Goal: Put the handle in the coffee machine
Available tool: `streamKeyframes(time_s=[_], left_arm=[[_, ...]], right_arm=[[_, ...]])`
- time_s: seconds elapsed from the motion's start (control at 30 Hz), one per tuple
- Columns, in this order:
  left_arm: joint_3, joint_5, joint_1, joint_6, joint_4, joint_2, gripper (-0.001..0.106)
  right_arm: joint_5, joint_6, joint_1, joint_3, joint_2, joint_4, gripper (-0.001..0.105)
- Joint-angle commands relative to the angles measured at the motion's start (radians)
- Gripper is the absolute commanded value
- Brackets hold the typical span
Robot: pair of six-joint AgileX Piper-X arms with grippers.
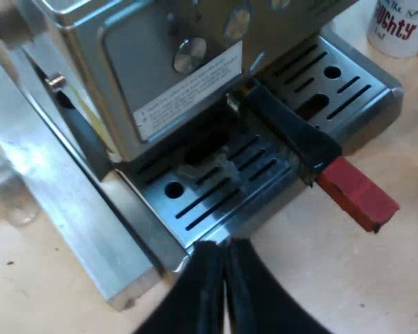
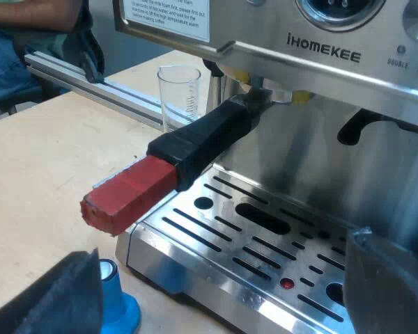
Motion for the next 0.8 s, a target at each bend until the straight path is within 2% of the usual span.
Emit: streamKeyframes(time_s=[0.03, 0.07, 0.1, 0.13, 0.17, 0.2, 0.33, 0.5, 0.67, 0.8], left_arm=[[-0.004, -0.003, 0.013, 0.008, 0.012, -0.017, 0.037], [-0.004, -0.003, 0.017, 0.008, 0.014, -0.017, 0.048], [-0.004, -0.003, 0.02, 0.008, 0.017, -0.017, 0.064], [-0.004, -0.003, 0.02, 0.008, 0.017, -0.017, 0.064], [-0.004, -0.003, 0.019, 0.008, 0.017, -0.017, 0.08], [-0.004, -0.003, 0.019, 0.006, 0.017, -0.017, 0.09], [-0.004, -0.002, 0.019, -0.029, 0.014, -0.017, 0.091], [-0.004, -0.002, 0.03, -0.117, 0.007, -0.045, 0.091], [0.005, -0.034, 0.083, -0.121, -0.007, -0.116, 0.091], [0.059, -0.034, 0.123, -0.113, -0.074, -0.218, 0.091]], right_arm=[[0.008, -0.011, 0.0, -0.002, -0.009, -0.005, 0.073], [0.008, -0.011, 0.0, -0.002, -0.009, -0.005, 0.073], [0.008, -0.011, 0.0, -0.002, -0.009, -0.005, 0.073], [0.008, -0.011, 0.0, -0.002, -0.009, -0.005, 0.073], [0.008, -0.011, 0.0, -0.002, -0.009, -0.005, 0.073], [0.008, -0.011, 0.0, -0.002, -0.009, -0.005, 0.073], [0.008, -0.011, 0.0, -0.002, -0.009, -0.005, 0.073], [0.006, 0.048, 0.001, -0.002, -0.009, 0.001, 0.073], [0.003, 0.093, 0.001, -0.002, -0.009, 0.051, 0.073], [0.003, 0.102, 0.001, -0.002, -0.009, 0.109, 0.073]])
